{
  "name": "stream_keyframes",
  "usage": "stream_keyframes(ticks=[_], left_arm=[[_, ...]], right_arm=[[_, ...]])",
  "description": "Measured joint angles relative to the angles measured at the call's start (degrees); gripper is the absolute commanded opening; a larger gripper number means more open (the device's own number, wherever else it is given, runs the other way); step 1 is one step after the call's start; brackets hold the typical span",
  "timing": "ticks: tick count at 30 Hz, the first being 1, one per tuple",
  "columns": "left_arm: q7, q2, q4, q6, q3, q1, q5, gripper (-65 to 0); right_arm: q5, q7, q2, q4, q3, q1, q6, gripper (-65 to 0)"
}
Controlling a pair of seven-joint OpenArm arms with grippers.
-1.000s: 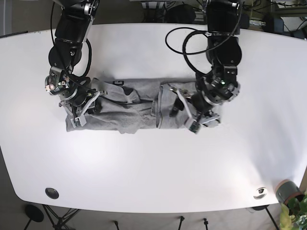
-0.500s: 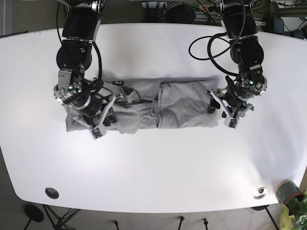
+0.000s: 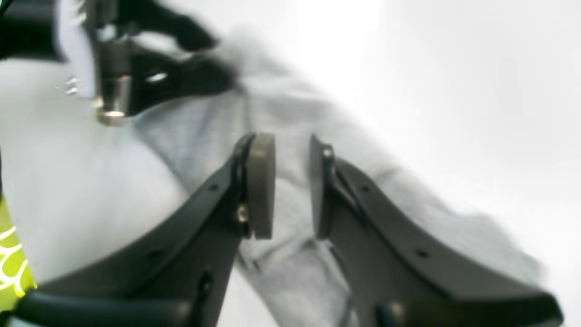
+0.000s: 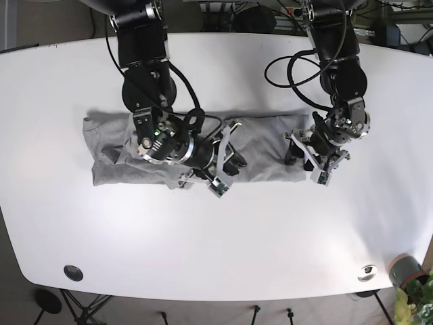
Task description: Fold the T-shirt properly
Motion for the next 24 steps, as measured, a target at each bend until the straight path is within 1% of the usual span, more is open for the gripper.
stream_keyframes(ticks=[3,6,8,9,11,14,16,17,18,20,23,24], left_arm=[[0.13,-0.5,2.03,-0.02,-0.04,0.33,0.0,-33.9],[0.44,-1.62,4.31,-0.02,-0.2,0.37,0.02,-33.9],[-0.09,-1.84,3.85,0.09,-0.22,-0.39,0.02,-33.9],[-0.2,-1.84,2.82,0.09,-0.15,-1.27,0.11,-33.9],[-0.07,-1.7,-0.2,0.02,0.26,-2.99,0.26,-33.9],[-0.07,-1.64,-5.81,0.0,0.85,-5.81,0.17,-33.9],[-0.33,-1.44,-9.64,0.0,0.9,-7.41,-0.13,-33.9],[-0.52,-1.44,-11.04,0.02,0.9,-7.85,-0.11,-33.9],[-0.48,-1.44,-12.17,0.13,0.92,-8.26,0.09,-33.9],[-1.73,-1.77,-14.32,0.15,1.66,-8.81,0.17,-33.9],[-4.48,-2.08,-17.46,0.26,4.0,-9.6,0.13,-33.9],[-6.16,-2.03,-18.38,0.26,4.61,-9.7,-0.17,-33.9]], right_arm=[[-0.96,0.04,-0.42,-2.1,0.22,0.59,-0.07,-52.5],[-0.74,0.59,0.42,-2.12,0.5,0.57,-0.22,-52.5],[-0.98,0.63,1.05,-2.19,0.57,0.59,-0.33,-52.5],[-0.81,0.66,1.7,-2.27,0.52,0.57,-0.24,-52.5],[-0.96,0.59,2.14,-2.27,0.52,0.48,-0.37,-52.5],[-0.85,0.57,2.29,-2.27,0.55,0.39,-0.28,-52.5],[-0.33,0.68,2.25,-2.27,2.47,0.22,-0.09,-52.5],[0.0,0.59,2.16,-2.32,3.74,0.09,0.57,-52.5],[-0.07,0.68,1.97,-2.32,5.35,-0.11,0.42,-52.5],[-0.81,0.83,2.34,-2.01,7.04,-0.46,-0.04,-52.2],[-0.96,0.42,2.54,-0.37,8.11,-1.44,-0.04,-52.2],[-0.87,0.42,2.4,-0.02,8.28,-1.57,0.0,-52.2]])
